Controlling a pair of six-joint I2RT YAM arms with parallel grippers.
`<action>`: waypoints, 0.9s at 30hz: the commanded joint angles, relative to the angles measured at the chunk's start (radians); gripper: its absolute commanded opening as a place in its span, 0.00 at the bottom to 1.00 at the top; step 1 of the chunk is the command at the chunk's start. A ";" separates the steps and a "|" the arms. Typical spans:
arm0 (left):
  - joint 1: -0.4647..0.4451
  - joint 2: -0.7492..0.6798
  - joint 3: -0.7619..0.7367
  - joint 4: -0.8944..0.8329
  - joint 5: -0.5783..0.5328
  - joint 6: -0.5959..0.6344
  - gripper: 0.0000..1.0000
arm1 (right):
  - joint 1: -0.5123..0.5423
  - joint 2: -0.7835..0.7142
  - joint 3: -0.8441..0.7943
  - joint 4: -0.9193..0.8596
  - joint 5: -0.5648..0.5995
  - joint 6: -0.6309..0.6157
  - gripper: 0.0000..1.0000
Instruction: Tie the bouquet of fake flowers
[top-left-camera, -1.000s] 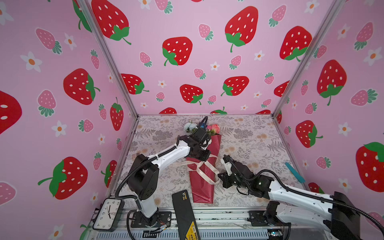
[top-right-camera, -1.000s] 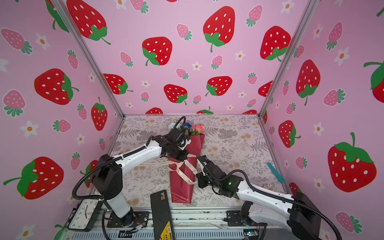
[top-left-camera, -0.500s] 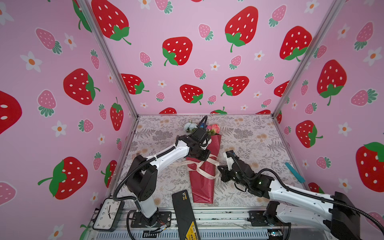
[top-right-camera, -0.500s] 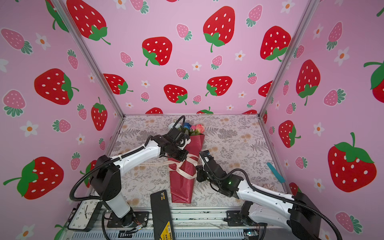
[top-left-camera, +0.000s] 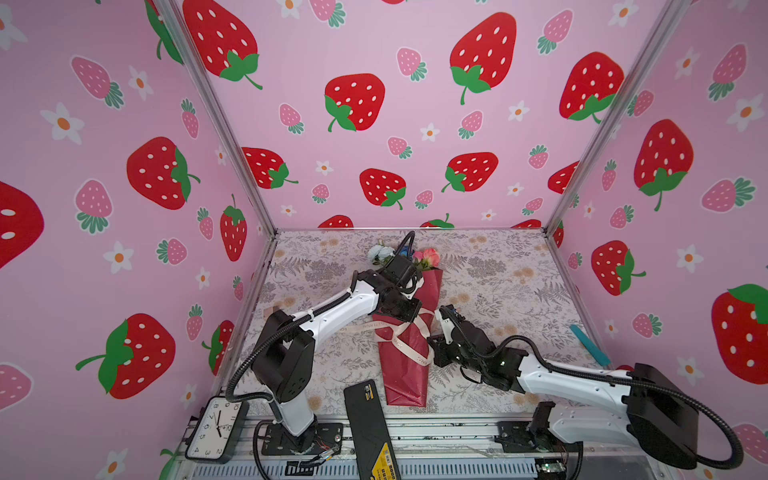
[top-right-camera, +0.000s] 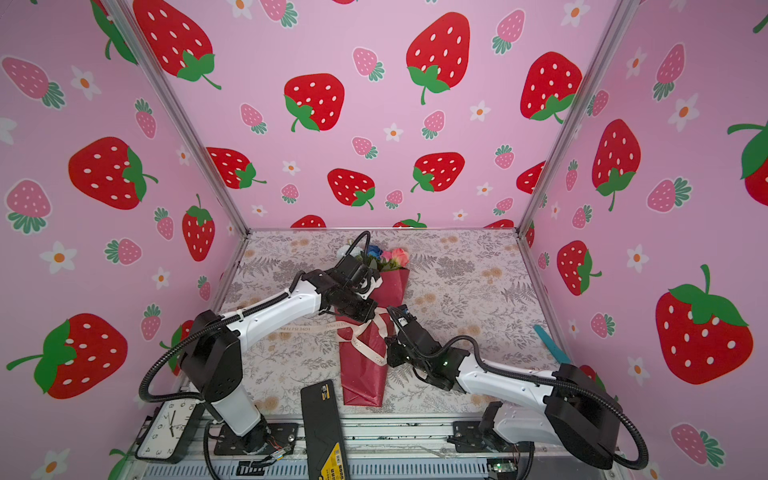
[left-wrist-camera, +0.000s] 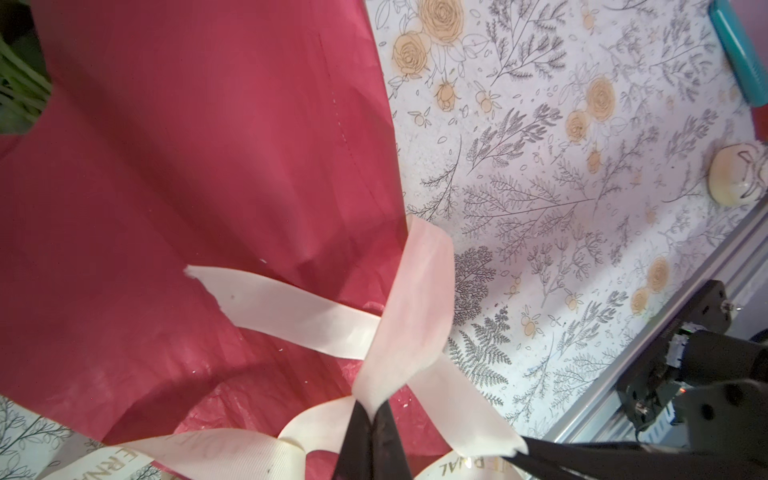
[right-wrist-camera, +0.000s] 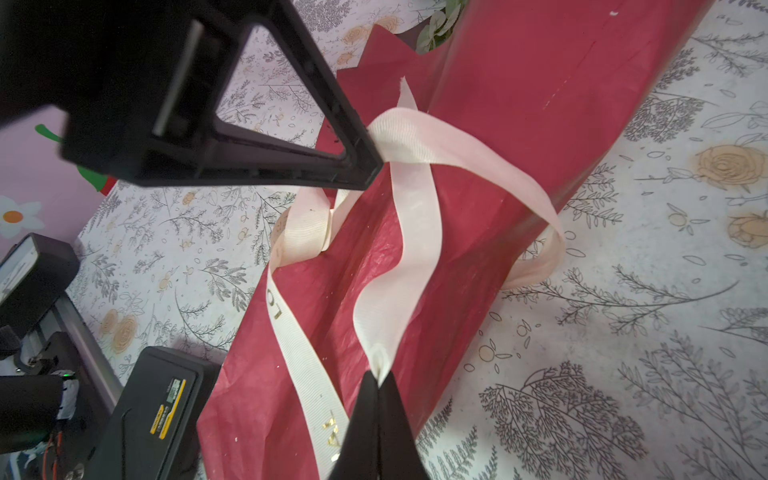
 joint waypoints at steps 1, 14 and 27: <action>0.001 0.010 0.012 0.008 0.046 -0.019 0.00 | -0.008 0.039 0.001 0.072 0.062 -0.018 0.00; 0.007 0.044 0.019 0.041 0.053 -0.103 0.39 | -0.034 0.197 0.035 0.170 0.116 0.015 0.00; 0.116 -0.065 -0.150 0.189 -0.012 -0.488 0.57 | -0.046 0.216 0.063 0.170 0.093 0.004 0.00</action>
